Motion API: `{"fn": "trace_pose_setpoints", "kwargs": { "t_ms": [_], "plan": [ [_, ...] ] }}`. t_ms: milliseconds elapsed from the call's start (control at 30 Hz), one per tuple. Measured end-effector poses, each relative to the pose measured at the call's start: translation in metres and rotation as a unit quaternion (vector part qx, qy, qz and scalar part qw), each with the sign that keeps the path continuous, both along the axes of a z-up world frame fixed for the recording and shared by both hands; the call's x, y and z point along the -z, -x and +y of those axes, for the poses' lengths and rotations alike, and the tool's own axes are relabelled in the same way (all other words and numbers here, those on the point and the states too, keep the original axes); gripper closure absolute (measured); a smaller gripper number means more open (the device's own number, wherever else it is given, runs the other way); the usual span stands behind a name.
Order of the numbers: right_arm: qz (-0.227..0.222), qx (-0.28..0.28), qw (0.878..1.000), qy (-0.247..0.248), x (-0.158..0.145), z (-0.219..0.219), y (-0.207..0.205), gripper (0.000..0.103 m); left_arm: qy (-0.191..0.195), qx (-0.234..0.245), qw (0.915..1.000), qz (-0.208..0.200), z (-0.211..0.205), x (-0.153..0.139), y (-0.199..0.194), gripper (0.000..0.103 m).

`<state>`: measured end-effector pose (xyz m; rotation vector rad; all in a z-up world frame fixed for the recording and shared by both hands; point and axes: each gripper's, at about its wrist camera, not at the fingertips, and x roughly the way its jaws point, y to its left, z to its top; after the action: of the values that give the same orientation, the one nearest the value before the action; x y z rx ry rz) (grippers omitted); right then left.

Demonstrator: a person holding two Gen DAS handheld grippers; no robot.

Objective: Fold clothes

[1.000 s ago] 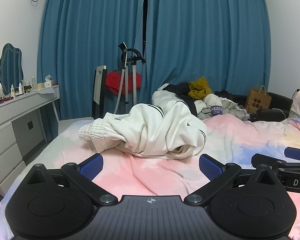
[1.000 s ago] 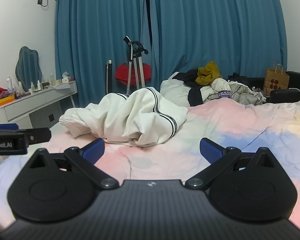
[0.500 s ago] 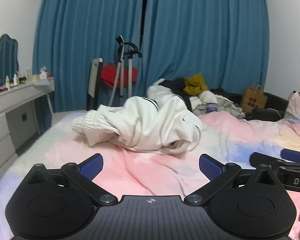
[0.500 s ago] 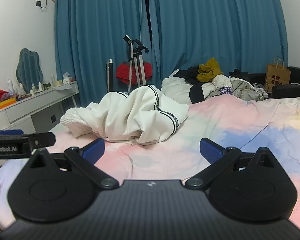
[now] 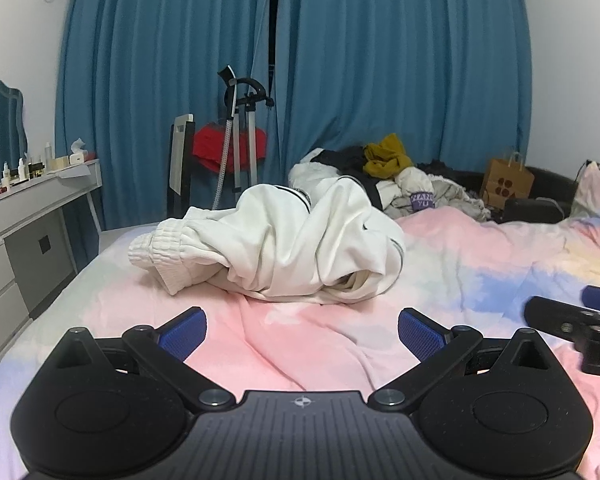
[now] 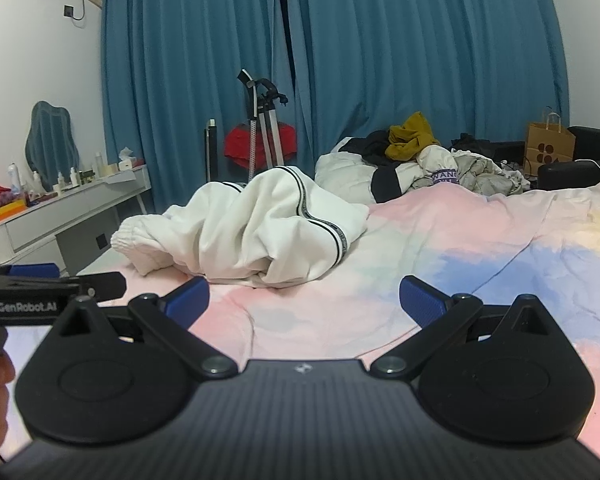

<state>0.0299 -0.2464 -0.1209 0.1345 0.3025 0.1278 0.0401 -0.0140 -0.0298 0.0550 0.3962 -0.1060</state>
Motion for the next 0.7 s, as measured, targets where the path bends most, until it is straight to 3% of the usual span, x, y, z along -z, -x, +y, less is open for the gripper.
{"fn": "trace_pose_setpoints", "kwargs": {
  "t_ms": [267,433,700],
  "plan": [
    [0.008,-0.003,1.000,-0.016,0.002,-0.008,0.001,0.000,-0.026,0.001,0.9995,0.018,0.008,-0.001,-0.073,0.002],
    [0.006,-0.009,1.000,-0.025,0.003,-0.009,0.001,0.000,-0.047,-0.018,0.9978,0.043,0.013,-0.006,-0.142,0.002],
    [0.020,-0.002,0.999,-0.029,0.020,-0.017,-0.023,0.000,-0.006,-0.047,0.9960,0.075,0.037,-0.012,-0.255,0.002]
  ]
}}
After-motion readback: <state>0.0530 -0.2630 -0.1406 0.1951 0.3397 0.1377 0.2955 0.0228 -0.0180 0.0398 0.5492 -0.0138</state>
